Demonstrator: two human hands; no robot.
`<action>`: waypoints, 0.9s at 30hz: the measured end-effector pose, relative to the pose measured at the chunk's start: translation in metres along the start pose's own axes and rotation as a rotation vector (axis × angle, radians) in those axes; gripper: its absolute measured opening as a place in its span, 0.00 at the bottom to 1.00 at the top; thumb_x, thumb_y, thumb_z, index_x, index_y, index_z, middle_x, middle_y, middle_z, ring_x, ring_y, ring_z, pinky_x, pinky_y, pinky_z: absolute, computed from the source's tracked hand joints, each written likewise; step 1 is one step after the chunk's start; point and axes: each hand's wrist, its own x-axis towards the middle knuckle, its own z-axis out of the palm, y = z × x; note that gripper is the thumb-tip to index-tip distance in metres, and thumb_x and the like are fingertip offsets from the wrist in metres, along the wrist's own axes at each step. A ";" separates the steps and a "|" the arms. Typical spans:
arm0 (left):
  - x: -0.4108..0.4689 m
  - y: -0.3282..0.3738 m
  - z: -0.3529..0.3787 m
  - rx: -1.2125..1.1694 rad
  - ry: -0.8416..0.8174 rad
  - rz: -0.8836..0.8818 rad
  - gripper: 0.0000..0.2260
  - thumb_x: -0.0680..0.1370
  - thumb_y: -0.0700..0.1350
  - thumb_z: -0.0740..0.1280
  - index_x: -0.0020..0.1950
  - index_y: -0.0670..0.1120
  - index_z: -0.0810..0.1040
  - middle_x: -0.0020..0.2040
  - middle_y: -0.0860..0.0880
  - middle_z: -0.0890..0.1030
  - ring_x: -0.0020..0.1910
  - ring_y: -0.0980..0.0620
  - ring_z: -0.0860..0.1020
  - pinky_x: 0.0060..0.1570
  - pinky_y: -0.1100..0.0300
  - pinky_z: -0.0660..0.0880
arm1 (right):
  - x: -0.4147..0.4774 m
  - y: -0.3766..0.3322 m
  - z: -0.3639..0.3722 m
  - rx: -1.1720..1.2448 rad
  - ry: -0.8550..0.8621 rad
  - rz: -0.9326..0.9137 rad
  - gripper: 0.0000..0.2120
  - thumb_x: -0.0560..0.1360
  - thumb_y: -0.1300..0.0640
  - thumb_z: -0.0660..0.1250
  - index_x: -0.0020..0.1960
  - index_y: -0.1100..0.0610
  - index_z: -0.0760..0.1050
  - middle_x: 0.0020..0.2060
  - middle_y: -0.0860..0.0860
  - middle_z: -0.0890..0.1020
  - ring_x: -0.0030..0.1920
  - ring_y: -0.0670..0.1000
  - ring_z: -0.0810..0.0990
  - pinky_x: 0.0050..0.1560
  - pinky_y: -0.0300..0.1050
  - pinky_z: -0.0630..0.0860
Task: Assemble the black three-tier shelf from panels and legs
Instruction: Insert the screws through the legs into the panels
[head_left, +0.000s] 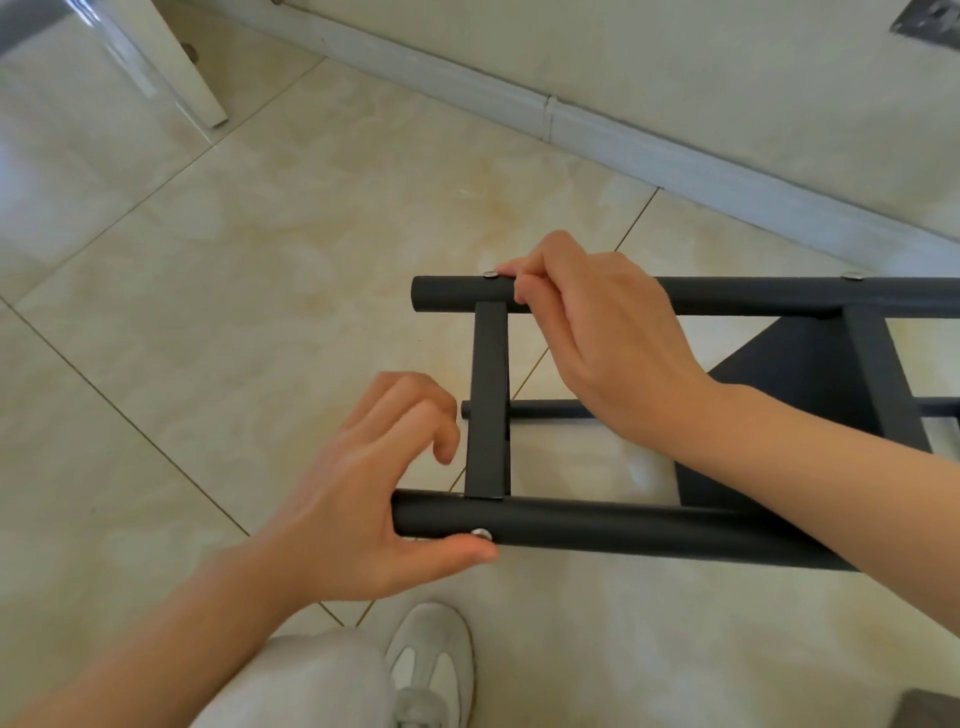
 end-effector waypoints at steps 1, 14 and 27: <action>-0.001 0.000 0.001 -0.008 0.023 -0.003 0.24 0.70 0.62 0.72 0.53 0.47 0.70 0.60 0.52 0.72 0.65 0.46 0.71 0.61 0.57 0.70 | 0.000 0.000 0.000 -0.005 -0.003 -0.007 0.15 0.84 0.54 0.52 0.51 0.62 0.73 0.32 0.52 0.80 0.28 0.52 0.72 0.38 0.43 0.62; 0.003 0.000 0.005 0.018 -0.087 0.138 0.31 0.82 0.59 0.63 0.74 0.36 0.67 0.77 0.41 0.67 0.79 0.39 0.61 0.75 0.39 0.62 | -0.017 -0.001 -0.025 0.174 -0.124 0.050 0.09 0.84 0.55 0.54 0.50 0.58 0.71 0.57 0.47 0.80 0.57 0.46 0.76 0.56 0.37 0.69; 0.005 0.000 0.007 -0.021 -0.084 0.122 0.31 0.81 0.58 0.64 0.72 0.34 0.68 0.76 0.39 0.68 0.79 0.39 0.61 0.76 0.47 0.62 | -0.030 0.006 -0.028 0.446 -0.808 0.311 0.04 0.76 0.54 0.69 0.45 0.51 0.83 0.35 0.41 0.85 0.38 0.40 0.84 0.47 0.33 0.78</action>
